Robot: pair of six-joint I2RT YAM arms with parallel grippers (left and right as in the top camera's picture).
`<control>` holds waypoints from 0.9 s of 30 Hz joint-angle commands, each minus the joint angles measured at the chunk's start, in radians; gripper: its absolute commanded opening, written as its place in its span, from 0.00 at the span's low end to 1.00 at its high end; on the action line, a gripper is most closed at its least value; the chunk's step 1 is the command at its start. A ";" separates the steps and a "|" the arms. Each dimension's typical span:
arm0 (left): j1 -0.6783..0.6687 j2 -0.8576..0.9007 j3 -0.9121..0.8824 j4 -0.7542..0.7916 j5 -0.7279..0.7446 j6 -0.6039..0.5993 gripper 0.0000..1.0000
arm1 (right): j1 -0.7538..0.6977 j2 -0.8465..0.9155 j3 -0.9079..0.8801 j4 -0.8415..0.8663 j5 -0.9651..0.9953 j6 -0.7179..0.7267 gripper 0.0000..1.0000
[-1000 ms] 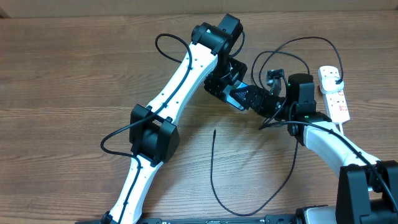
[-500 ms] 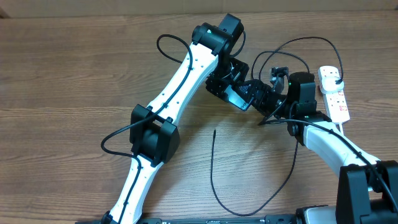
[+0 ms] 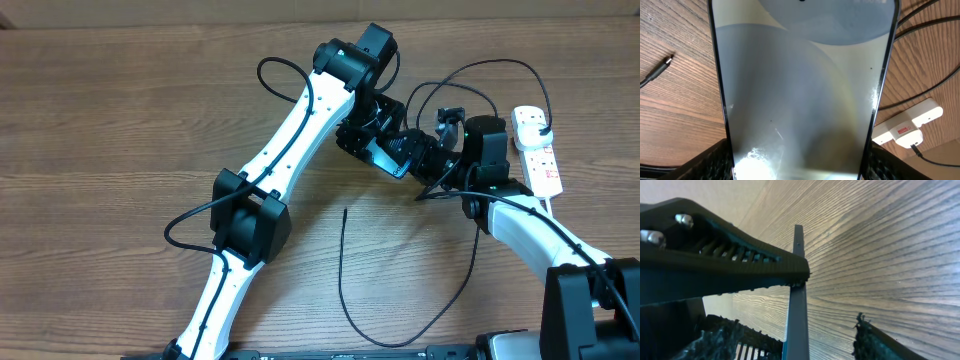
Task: Plug charger to phone and switch on socket
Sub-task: 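Grasp the USB-C plug with the right gripper and bring it toward the phone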
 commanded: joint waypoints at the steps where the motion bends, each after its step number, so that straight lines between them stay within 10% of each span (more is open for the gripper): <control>1: -0.009 -0.013 0.030 0.004 0.025 -0.017 0.04 | 0.004 0.000 0.019 0.007 0.002 -0.002 0.67; 27: -0.038 -0.013 0.030 0.030 -0.082 -0.018 0.04 | 0.005 0.000 0.019 0.007 0.003 -0.002 0.51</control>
